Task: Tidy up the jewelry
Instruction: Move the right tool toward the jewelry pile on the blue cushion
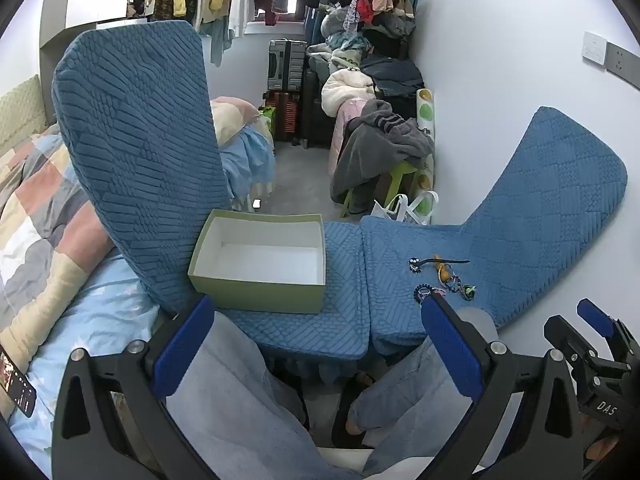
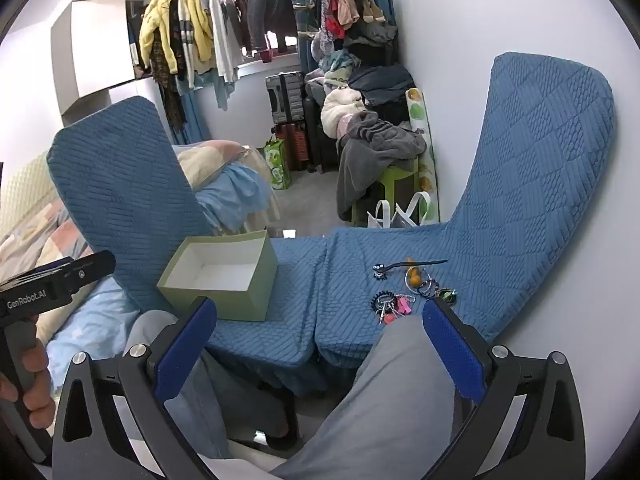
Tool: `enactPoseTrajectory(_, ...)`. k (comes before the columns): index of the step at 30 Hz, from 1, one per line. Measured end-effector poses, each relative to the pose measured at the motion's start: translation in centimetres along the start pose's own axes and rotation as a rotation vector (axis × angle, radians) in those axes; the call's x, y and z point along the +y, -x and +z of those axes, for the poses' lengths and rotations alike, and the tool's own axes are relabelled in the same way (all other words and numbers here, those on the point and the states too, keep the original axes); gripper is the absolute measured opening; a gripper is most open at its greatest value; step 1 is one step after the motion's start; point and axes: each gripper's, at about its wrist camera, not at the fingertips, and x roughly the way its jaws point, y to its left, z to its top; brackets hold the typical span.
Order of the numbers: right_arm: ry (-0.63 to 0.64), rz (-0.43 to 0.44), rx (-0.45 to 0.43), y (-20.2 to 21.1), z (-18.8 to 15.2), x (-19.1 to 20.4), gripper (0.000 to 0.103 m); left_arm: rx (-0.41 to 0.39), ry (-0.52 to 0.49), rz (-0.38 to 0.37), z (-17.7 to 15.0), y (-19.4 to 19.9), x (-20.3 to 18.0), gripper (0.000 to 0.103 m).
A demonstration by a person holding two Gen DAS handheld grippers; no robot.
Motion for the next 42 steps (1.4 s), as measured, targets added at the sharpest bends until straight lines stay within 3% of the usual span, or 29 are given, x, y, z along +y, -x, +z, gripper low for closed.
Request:
enactPoseTrajectory(9,-0.001,0.004,-0.009,0.7,0.3,-0.2,0.103,0.015,0.004,0.020,-0.4,-0.6,-0.6,0.103)
enactPoseTrajectory(12,-0.017,-0.015,-0.023,0.2,0.2,-1.1,0.103,0.025,0.002,-0.004,-1.0,-0.8,0.0,0.103)
enactPoseTrajectory(18,-0.034,0.010,0.014,-0.9,-1.0,-1.3,0.103,0.049,-0.017,0.011,-1.4,-1.6,0.4,0.103)
enactPoseTrajectory(21,-0.039,0.036,0.073,-1.5,-1.4,-1.3,0.103,0.053,-0.017,0.020,-1.2,-1.7,1.2,0.103)
enactPoseTrajectory(26,-0.009,0.061,0.078,-1.7,-1.6,-1.3,0.103,0.039,-0.022,0.074,-1.1,-1.8,2.2,0.103)
enactPoseTrajectory(33,-0.003,0.067,0.066,-3.0,-1.8,-1.9,0.103,0.071,-0.014,0.070,-2.2,-3.5,1.9,0.103)
enactPoseTrajectory(42,-0.031,0.014,0.104,-5.3,-3.2,-3.7,0.103,0.098,-0.006,0.078,-2.8,-5.7,1.4,0.103)
